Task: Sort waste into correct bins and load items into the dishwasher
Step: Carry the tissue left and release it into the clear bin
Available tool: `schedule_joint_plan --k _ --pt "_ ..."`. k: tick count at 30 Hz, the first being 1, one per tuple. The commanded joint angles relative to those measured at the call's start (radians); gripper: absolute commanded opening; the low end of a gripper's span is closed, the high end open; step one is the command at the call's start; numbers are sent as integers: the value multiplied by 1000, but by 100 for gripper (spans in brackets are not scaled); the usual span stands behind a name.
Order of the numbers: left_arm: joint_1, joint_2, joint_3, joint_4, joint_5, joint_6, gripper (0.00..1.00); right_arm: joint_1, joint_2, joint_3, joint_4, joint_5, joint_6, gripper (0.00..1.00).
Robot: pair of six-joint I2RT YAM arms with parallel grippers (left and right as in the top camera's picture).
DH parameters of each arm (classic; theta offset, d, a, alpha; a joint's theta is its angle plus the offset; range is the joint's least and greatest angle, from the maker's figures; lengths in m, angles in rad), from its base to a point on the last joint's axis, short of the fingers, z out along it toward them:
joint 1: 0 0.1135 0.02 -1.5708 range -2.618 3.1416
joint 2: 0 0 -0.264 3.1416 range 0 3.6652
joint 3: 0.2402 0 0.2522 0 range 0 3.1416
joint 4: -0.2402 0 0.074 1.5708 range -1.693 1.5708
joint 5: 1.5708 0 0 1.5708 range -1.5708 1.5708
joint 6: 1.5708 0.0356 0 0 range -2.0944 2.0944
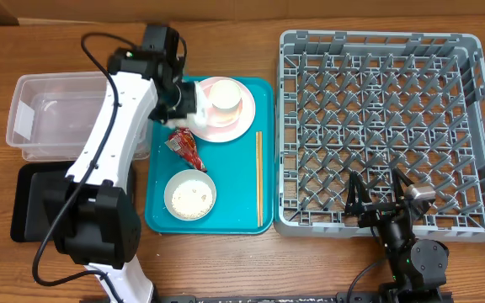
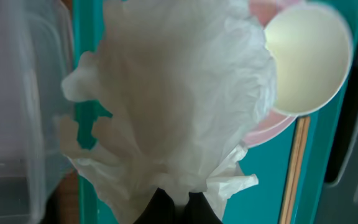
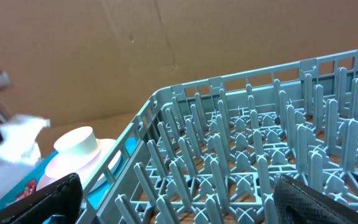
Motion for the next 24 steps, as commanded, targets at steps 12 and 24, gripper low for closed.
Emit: schedule_joint_plan --k 12,24 --pt "286 -21 59 95 -269 -139 4 -3 -7 -11 6 -2 -3 100" --pt "336 -2 -169 312 -278 -138 9 -3 -7 -11 6 -2 -3 100"
